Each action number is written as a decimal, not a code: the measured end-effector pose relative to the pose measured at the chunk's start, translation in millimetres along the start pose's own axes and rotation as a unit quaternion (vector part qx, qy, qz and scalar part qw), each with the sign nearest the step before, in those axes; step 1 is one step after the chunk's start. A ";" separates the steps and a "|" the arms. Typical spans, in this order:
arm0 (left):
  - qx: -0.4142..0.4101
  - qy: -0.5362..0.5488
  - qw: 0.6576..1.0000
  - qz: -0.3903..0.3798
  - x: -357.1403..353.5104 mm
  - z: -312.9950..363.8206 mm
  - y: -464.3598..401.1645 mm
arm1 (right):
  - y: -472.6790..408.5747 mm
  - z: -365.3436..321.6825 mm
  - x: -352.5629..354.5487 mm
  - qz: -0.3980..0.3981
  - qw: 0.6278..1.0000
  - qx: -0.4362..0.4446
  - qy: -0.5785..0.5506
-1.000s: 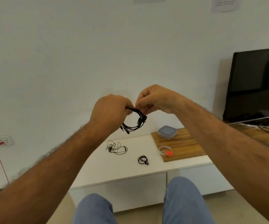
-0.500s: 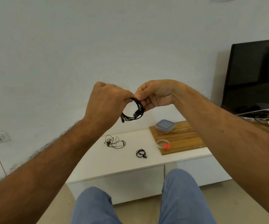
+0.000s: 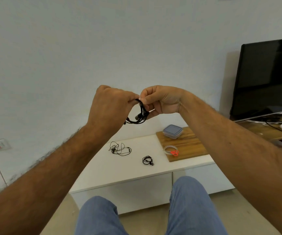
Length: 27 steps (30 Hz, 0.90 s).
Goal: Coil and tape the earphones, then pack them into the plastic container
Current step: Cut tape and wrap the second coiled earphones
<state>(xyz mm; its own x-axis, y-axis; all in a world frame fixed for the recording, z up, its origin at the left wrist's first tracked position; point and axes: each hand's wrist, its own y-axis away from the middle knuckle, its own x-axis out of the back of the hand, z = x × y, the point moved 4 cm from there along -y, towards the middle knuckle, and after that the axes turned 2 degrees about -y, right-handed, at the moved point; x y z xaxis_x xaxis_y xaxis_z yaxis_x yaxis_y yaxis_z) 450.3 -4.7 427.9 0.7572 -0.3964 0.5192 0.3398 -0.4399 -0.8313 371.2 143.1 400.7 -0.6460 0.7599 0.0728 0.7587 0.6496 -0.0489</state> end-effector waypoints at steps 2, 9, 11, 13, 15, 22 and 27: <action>0.016 -0.008 1.000 -0.010 -1.6 -3.5 1.6 | 1.6 -1.5 -0.3 0.035 0.999 0.017 0.038; 0.060 -0.019 0.997 -0.052 -7.0 -7.3 4.1 | 7.4 -11.9 -3.7 0.100 0.974 0.056 0.193; 0.062 -0.029 0.995 -0.068 -8.9 -7.2 3.5 | 8.7 -16.5 -6.8 0.112 0.960 0.057 0.252; 0.070 -0.034 0.993 -0.093 -11.1 -8.5 2.6 | 10.1 -21.2 -10.3 0.121 0.944 0.059 0.303; 0.079 -0.030 0.991 -0.108 -12.1 -9.8 2.1 | 11.3 -25.7 -14.0 0.120 0.931 0.067 0.338; 0.137 0.000 0.980 -0.146 -13.5 -13.8 3.0 | 11.0 -28.8 -20.6 0.078 0.894 0.032 0.439; 0.231 0.089 0.938 -0.241 -24.1 -20.2 5.1 | 6.1 -26.7 -23.2 0.080 0.839 0.031 0.537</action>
<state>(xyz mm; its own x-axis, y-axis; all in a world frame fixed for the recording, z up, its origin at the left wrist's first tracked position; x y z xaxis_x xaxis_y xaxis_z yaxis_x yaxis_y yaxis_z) 422.5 -13.7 415.2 0.3615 -0.3878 0.8479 0.8554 -0.2237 -0.4671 393.0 128.9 425.3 -0.0621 0.3989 0.9149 0.8005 0.5674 -0.1930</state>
